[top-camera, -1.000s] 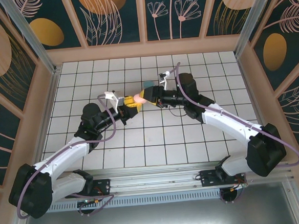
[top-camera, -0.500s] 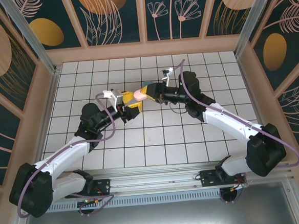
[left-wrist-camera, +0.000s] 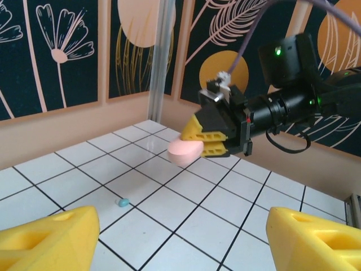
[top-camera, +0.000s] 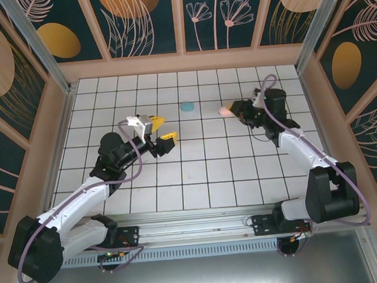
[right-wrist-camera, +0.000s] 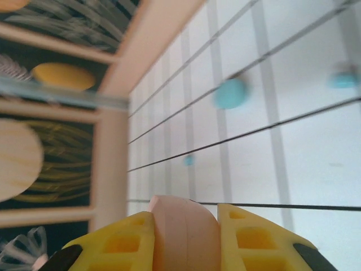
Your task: Insert the wireless bluetooth earbuds into the charging case
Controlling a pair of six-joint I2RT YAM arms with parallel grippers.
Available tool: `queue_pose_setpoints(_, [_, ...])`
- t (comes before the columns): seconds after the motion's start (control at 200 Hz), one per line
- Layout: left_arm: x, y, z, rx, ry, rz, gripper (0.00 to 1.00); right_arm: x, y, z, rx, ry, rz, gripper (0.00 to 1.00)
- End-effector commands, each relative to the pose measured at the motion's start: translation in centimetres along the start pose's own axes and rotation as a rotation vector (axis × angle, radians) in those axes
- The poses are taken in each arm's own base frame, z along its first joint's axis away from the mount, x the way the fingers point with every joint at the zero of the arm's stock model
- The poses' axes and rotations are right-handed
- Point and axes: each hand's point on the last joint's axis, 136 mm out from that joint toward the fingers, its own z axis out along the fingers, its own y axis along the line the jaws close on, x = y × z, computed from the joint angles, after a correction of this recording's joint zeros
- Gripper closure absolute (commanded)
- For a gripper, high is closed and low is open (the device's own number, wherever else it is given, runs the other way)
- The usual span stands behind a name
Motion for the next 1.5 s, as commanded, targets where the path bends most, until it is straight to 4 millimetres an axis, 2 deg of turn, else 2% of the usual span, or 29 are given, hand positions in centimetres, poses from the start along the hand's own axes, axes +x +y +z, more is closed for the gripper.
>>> queue_pose_setpoints(0.0, [1.2,0.3,-0.7,-0.033,0.026,0.014,0.23,0.5,-5.1,-0.6,0.085,0.028,0.003,0.88])
queue_pose_setpoints(0.13, [1.6,0.4,-1.0,-0.048,0.031,0.017,0.23,0.4,-9.5,-0.4,0.140,0.043,0.046,0.88])
queue_pose_setpoints(0.265, [2.1,1.1,-0.9,-0.078,0.058,0.021,0.24,1.3,-11.5,0.8,0.102,0.118,0.095,0.88])
queue_pose_setpoints(0.405, [2.4,1.2,-1.0,-0.087,0.065,0.022,0.24,1.0,-13.4,1.6,0.155,0.123,0.082,0.86])
queue_pose_setpoints(0.721, [3.9,1.9,-0.4,-0.100,0.100,-0.018,0.25,2.2,-16.3,2.5,0.214,0.173,0.112,0.83])
queue_pose_setpoints(0.836, [4.3,2.2,-0.1,-0.099,0.108,-0.024,0.25,2.9,-16.8,2.6,0.224,0.190,0.121,0.83])
queue_pose_setpoints(0.901, [4.4,2.2,0.2,-0.091,0.111,-0.028,0.25,3.0,-17.1,2.4,0.246,0.191,0.117,0.79])
queue_pose_setpoints(0.991, [4.5,2.2,0.6,-0.083,0.114,-0.033,0.25,3.0,-17.8,2.2,0.295,0.191,0.115,0.68])
queue_pose_setpoints(1.226, [3.9,2.4,1.2,-0.077,0.120,-0.013,0.25,1.9,-17.0,1.0,0.344,0.161,0.085,0.57])
queue_pose_setpoints(1.341, [3.6,2.5,1.0,-0.087,0.120,0.002,0.25,1.3,-15.8,-0.1,0.370,0.131,0.065,0.49])
queue_pose_setpoints(1.491, [3.1,2.3,0.4,-0.101,0.101,0.014,0.25,0.3,-13.3,-1.7,0.355,0.083,0.028,0.43])
